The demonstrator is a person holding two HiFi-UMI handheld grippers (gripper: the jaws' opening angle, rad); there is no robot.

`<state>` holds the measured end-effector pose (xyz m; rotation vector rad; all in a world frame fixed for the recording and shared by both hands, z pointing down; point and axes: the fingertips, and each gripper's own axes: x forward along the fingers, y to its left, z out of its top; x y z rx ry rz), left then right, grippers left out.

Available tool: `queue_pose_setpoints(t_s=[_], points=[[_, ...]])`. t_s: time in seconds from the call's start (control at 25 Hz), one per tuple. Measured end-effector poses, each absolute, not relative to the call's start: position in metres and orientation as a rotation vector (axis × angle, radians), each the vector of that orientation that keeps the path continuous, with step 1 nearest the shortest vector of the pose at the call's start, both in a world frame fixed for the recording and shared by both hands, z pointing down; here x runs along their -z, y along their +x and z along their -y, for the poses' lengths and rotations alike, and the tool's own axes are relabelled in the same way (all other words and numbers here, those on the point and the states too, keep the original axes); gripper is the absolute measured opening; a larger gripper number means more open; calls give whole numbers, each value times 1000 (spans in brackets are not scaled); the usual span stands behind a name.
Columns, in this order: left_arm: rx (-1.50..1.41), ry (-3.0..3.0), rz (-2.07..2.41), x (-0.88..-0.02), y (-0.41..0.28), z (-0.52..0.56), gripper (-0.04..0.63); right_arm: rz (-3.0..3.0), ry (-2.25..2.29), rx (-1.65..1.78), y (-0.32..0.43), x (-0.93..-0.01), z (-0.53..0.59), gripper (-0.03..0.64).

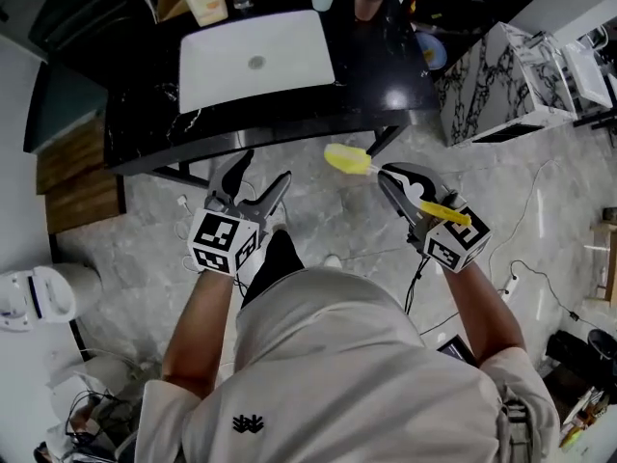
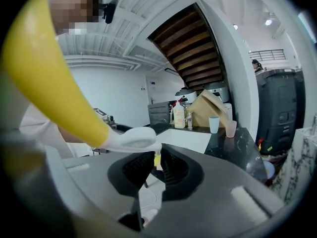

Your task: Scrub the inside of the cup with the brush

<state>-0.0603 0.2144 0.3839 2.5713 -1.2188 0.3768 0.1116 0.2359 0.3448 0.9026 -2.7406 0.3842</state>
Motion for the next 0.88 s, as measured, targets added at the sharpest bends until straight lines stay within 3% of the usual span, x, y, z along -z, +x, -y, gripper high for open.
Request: queue_pose_setpoints(t_s=[0.2, 0.48, 0.88], points=[[-435, 2644, 1113, -382, -75, -114, 348, 2698, 997, -387, 85, -334, -173, 50], [-502, 2717, 986, -402, -68, 2, 366, 2645, 1134, -433, 63, -344, -111, 51], [-574, 2604, 1060, -460, -19, 159, 432, 2629, 1050, -433, 99, -345, -12, 51]])
